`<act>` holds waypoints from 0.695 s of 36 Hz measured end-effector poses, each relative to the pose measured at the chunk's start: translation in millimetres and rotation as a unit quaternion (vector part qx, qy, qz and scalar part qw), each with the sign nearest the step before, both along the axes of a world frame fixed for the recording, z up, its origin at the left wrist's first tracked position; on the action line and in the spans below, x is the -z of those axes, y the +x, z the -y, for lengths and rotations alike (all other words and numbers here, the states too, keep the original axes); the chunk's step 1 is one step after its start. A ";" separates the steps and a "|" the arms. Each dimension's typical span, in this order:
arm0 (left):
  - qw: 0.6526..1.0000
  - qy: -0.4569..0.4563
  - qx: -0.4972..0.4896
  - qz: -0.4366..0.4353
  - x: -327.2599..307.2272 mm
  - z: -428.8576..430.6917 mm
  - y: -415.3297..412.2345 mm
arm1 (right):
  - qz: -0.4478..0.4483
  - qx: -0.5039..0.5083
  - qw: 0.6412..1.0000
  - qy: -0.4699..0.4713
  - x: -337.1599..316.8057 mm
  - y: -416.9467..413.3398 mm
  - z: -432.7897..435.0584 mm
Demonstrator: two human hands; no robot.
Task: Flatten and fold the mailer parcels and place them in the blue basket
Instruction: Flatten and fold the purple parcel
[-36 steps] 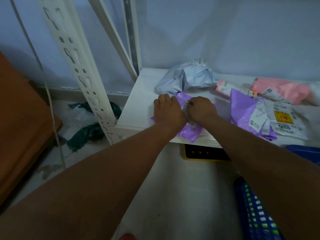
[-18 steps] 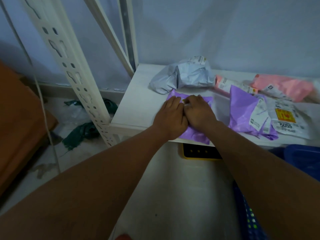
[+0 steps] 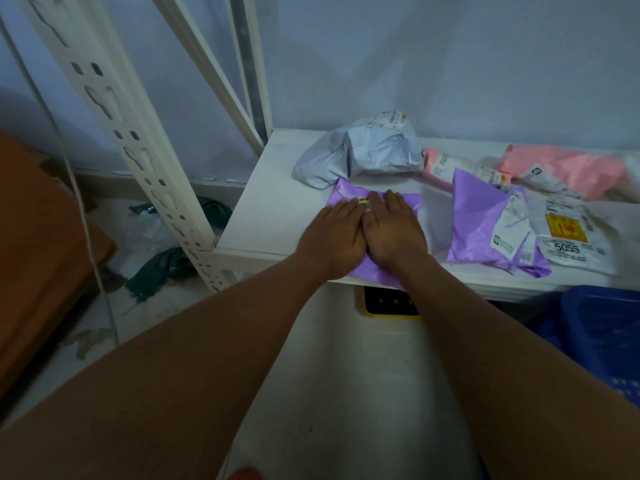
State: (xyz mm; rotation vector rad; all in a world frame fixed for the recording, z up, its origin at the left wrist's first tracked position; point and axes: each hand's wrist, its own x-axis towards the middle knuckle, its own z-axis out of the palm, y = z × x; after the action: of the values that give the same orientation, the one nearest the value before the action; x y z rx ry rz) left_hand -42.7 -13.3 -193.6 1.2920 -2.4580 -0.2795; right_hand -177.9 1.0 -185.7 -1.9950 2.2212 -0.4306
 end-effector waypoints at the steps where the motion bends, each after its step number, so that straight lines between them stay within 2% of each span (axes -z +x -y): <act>1: 1.000 0.002 -0.002 -0.001 -0.5 -0.7 0.3 | 0.003 0.002 1.000 -0.001 1.8 -0.2 1.1; 11: 1.000 -0.003 -0.001 -0.013 1.1 -2.4 1.1 | -0.035 -0.010 0.999 0.025 23.0 -9.2 15.6; 16: 1.000 -0.002 -0.002 -0.021 -0.5 -3.6 1.2 | 0.006 0.005 1.000 0.009 2.7 -1.9 2.0; 25: 1.000 -0.009 -0.001 -0.026 2.0 -2.6 1.1 | 0.003 0.000 1.000 0.003 4.1 -1.7 3.5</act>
State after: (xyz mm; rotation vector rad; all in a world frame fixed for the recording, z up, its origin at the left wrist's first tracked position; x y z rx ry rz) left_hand -41.6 -10.7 -195.6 1.2629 -2.4106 -0.2858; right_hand -179.6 -2.5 -189.8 -1.9881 2.2159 -0.4284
